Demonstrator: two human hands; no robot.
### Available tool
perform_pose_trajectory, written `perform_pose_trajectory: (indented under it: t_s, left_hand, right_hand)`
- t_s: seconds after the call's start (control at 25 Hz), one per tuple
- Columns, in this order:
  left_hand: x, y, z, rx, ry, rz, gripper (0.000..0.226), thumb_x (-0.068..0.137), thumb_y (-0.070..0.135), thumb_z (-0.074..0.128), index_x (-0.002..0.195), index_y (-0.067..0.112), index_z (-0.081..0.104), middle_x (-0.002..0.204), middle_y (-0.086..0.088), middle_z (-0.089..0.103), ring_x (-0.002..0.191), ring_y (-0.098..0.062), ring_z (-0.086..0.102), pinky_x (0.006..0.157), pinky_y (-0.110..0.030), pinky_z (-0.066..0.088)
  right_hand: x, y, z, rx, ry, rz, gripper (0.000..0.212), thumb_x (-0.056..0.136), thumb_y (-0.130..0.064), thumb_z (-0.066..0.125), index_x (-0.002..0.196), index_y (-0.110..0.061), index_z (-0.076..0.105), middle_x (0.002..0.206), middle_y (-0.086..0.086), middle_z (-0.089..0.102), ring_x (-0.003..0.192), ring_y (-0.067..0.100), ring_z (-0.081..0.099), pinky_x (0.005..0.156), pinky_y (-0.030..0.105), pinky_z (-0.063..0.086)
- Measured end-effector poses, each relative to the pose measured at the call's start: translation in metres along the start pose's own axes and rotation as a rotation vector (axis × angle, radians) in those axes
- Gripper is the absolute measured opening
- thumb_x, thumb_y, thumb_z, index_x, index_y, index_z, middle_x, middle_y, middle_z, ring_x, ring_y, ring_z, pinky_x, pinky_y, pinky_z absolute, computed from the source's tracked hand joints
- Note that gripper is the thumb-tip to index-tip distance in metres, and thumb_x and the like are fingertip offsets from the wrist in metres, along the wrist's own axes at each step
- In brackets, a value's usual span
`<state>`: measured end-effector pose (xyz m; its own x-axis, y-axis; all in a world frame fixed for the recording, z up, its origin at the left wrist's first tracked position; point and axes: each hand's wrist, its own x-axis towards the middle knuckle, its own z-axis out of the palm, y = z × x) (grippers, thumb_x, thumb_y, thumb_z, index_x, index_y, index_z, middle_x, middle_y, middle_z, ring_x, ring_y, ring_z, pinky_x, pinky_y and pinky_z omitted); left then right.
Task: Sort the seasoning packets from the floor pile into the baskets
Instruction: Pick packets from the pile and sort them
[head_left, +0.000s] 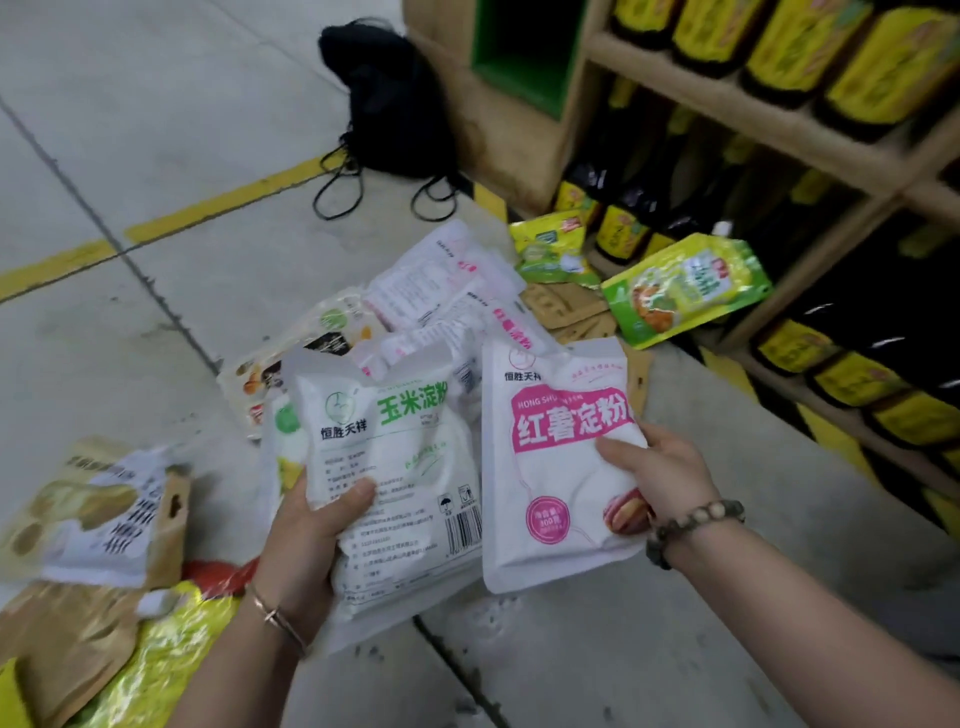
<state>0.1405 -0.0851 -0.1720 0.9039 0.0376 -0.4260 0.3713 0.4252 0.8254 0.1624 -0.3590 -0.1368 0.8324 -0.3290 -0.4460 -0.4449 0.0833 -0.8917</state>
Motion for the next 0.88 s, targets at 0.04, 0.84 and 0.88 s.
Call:
perform_pose_trajectory:
  t_s: [0.04,0.84,0.88]
  left_hand:
    - [-0.001,0.002,0.009,0.006,-0.022,0.005,0.038,0.068,0.007,0.06,0.106,0.01,0.063,0.096,-0.014,0.072,0.08,-0.03,0.071,0.056,-0.034,0.056]
    - [-0.076,0.086,0.226,0.063,-0.405,0.306,0.019,0.083,0.003,0.059,0.1,0.011,0.066,0.087,-0.008,0.074,0.073,-0.023,0.071,0.052,-0.03,0.055]
    - [-0.082,0.087,0.243,0.059,-0.447,0.312,0.02,0.084,0.002,0.058,0.099,0.011,0.067,0.087,-0.009,0.074,0.073,-0.024,0.071,0.052,-0.03,0.056]
  right_hand:
    - [-0.005,-0.01,-0.008,0.014,0.0,-0.038,0.016,0.082,0.0,0.064,0.088,-0.013,0.068,0.075,0.001,0.074,0.066,0.018,0.071,0.049,0.024,0.052]
    - [-0.103,-0.164,-0.172,-0.088,0.366,-0.414,0.017,0.085,-0.005,0.063,0.096,-0.017,0.068,0.091,0.003,0.071,0.08,0.023,0.068,0.074,0.038,0.056]
    - [-0.11,-0.172,-0.188,-0.105,0.391,-0.447,0.015,0.085,-0.006,0.063,0.089,-0.02,0.067,0.087,0.002,0.071,0.076,0.021,0.068,0.069,0.036,0.057]
